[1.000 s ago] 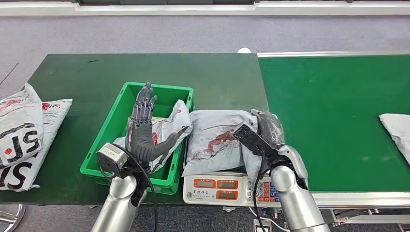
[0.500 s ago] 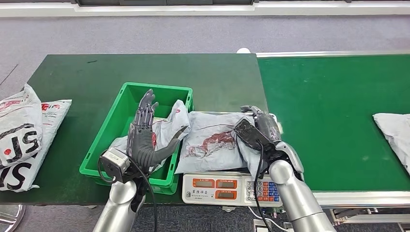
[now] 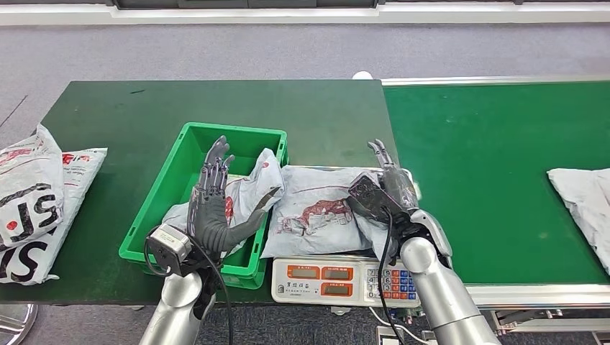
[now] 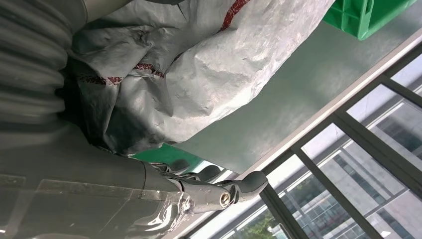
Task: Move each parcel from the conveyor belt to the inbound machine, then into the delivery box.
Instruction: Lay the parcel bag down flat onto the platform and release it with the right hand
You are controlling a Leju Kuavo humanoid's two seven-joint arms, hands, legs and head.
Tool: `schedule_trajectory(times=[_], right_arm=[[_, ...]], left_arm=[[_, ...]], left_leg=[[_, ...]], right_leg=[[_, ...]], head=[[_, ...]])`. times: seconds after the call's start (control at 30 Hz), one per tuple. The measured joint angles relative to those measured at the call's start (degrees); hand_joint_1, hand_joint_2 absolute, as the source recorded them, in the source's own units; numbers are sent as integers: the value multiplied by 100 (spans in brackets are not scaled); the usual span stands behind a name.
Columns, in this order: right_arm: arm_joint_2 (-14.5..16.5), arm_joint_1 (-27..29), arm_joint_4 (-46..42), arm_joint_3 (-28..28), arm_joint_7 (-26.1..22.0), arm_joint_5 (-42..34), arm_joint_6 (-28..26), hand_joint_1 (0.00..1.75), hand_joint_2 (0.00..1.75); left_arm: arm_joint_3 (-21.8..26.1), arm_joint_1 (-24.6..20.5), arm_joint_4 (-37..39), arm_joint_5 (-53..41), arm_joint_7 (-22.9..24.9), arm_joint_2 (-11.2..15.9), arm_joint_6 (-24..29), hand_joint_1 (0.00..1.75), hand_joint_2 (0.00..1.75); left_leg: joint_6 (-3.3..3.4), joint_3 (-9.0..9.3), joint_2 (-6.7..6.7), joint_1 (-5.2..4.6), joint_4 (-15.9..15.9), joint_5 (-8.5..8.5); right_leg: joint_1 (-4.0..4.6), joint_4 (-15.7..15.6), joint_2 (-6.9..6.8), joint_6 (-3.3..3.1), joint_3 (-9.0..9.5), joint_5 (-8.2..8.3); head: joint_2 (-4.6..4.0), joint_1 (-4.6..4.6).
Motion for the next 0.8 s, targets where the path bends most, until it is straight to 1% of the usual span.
schedule_trajectory(times=[0.7, 0.73, 0.77, 0.8], right_arm=[[-2, 0, -1, 0, -14, -20, -3, 0, 175], [-2, 17, -27, -9, -85, -111, -21, 0, 175], [-2, 85, -162, -58, -284, -355, -62, 0, 175], [-2, 192, -402, -159, -603, -782, -109, 0, 175]], left_arm=[[0, 28, -27, 2, 0, 0, 0, 0, 175], [0, 23, -25, 31, 0, 0, -17, 0, 175], [0, 2, 1, 102, -4, 0, -57, 0, 175], [0, -37, 54, 205, -13, 0, -105, 0, 175]], left_leg=[[0, 1, 0, 0, 1, 0], [0, 3, 0, 0, 2, 0], [0, 1, -5, 0, 4, 1], [1, -2, -15, 0, 6, 2]], right_leg=[[0, 0, 0, 0, -1, 0], [0, 0, 0, 0, -3, 0], [0, 0, -5, 0, -4, 0], [0, 0, -14, 0, -6, 0]], head=[[0, 0], [0, -1], [0, -1], [0, -1]])
